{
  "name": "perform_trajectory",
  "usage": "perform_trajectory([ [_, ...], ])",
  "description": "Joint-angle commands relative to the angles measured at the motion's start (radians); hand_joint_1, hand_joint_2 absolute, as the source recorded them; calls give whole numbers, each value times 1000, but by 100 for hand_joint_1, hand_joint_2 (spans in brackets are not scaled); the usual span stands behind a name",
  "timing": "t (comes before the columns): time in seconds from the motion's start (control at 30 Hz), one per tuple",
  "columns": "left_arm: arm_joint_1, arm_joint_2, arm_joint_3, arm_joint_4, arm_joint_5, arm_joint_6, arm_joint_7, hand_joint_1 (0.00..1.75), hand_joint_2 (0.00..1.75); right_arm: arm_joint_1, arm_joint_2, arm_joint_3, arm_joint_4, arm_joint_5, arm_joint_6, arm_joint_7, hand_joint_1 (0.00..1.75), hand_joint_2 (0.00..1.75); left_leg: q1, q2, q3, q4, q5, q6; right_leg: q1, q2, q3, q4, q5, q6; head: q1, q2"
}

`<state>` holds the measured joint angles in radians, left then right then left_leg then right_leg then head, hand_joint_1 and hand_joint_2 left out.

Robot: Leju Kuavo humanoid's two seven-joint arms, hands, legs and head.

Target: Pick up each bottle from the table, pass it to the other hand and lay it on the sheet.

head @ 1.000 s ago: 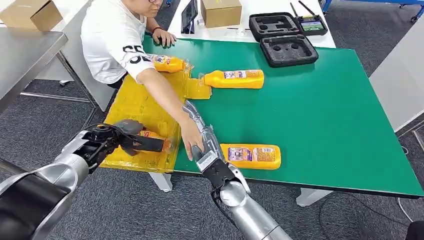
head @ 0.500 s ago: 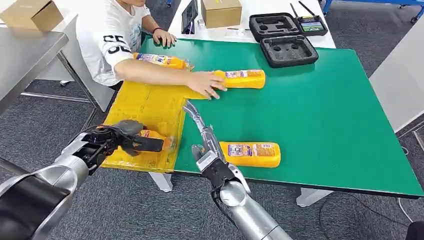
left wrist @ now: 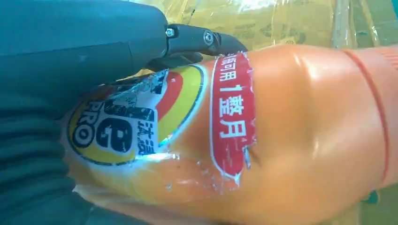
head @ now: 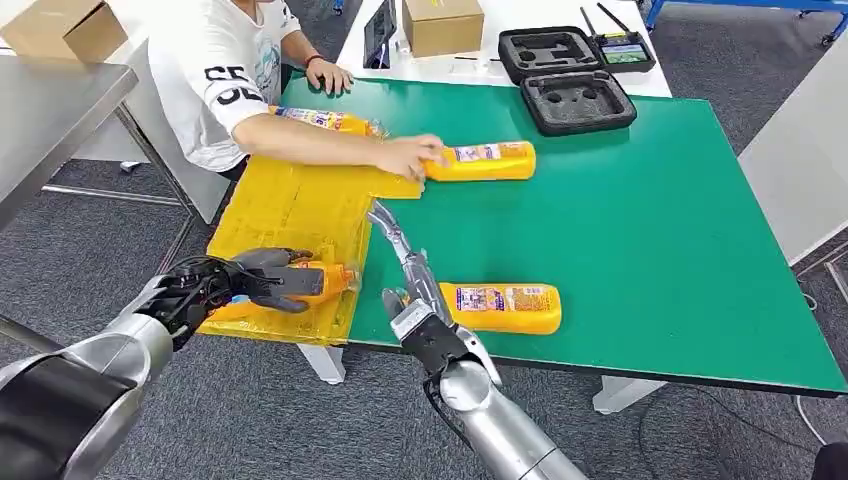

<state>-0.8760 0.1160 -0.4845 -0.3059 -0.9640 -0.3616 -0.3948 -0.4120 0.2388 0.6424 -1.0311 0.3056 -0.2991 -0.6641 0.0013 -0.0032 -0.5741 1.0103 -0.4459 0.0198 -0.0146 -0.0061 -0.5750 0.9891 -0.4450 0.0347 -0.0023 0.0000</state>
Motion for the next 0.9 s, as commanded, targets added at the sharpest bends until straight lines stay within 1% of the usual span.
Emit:
perform_trajectory([
  [0.03,5,-10,29,43,0,-7,-1,0,0,-51,-23,17,60,-3,-2,-2,0,0,0,1,1,0,0,-1,1,1,1,-1,0,-1,0,0],
  [0.2,4,-2,65,39,50,-55,-53,0,0,-50,-22,19,59,-4,-5,1,0,0,1,2,2,-1,0,-1,1,2,2,-2,1,-1,0,0],
  [0.33,8,8,87,23,76,-38,-100,0,0,-45,-22,19,57,-4,-7,6,0,0,1,1,1,0,0,-1,1,1,1,-1,0,-1,0,0],
  [0.37,10,11,94,22,84,-18,-115,0,0,-41,-22,18,57,-1,-10,13,0,0,1,2,2,-1,0,-1,2,2,1,-1,1,-1,0,0],
  [0.47,32,5,108,1,92,102,-143,0,0,-30,-27,14,43,0,-7,21,0,0,1,2,2,-1,0,-1,2,2,2,-2,1,-1,0,0],
  [0.57,52,-14,128,-9,84,279,-155,0,0,-20,-28,7,40,16,2,36,0,0,1,0,1,0,0,-1,1,0,2,-1,0,-1,0,0],
  [0.67,59,-19,129,-25,67,417,-152,0,0,-12,-24,3,46,23,2,41,0,0,1,-1,1,0,0,-1,2,-1,2,-2,0,-1,0,0],
  [0.7,61,-23,146,-27,83,424,-156,0,0,-11,-24,3,46,24,4,41,0,0,1,0,1,0,0,-1,1,0,1,-1,0,-1,0,0],
  [0.9,60,-22,153,-26,90,434,-165,0,0,-11,-23,4,46,24,8,42,0,0,2,0,1,0,0,-1,2,0,1,-1,0,-2,0,0],
])
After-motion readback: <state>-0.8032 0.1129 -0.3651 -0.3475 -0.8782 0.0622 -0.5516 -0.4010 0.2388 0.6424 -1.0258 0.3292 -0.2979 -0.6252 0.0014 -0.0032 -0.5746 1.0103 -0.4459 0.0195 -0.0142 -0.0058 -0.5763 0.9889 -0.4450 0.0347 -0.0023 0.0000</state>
